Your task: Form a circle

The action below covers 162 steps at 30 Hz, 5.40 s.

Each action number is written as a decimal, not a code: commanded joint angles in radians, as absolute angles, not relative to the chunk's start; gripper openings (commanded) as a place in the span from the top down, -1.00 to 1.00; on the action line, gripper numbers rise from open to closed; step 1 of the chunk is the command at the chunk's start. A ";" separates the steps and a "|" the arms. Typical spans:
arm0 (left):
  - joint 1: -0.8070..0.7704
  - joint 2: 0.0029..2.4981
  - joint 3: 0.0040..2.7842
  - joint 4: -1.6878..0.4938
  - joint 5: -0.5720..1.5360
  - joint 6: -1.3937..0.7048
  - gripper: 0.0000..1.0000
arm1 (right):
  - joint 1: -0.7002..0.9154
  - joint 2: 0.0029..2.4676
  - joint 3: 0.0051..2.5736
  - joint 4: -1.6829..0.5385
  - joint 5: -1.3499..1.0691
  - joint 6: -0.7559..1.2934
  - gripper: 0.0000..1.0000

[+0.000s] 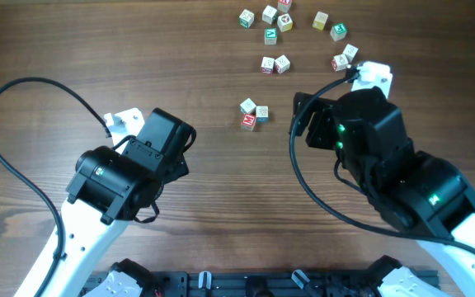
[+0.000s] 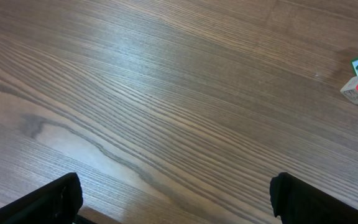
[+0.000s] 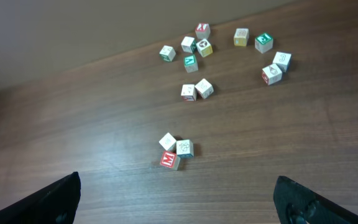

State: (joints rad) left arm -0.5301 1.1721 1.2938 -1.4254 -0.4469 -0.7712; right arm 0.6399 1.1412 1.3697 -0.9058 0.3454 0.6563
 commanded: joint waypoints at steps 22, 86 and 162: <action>-0.527 1.165 1.290 -1.426 -0.450 -0.766 -1.00 | 0.186 0.556 0.885 -0.472 0.178 0.228 -0.99; -0.527 1.164 1.290 -1.439 -0.462 -0.739 -1.00 | 0.022 0.010 0.005 0.008 -0.002 0.270 -0.99; -0.060 0.003 0.006 -0.056 -0.176 -0.216 -0.99 | 0.022 0.010 0.005 0.008 -0.002 0.270 -0.99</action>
State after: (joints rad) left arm -0.0574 0.0135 0.0151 -0.0597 -0.1848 -0.2398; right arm 0.0269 0.0154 0.0078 0.0017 0.0147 0.2638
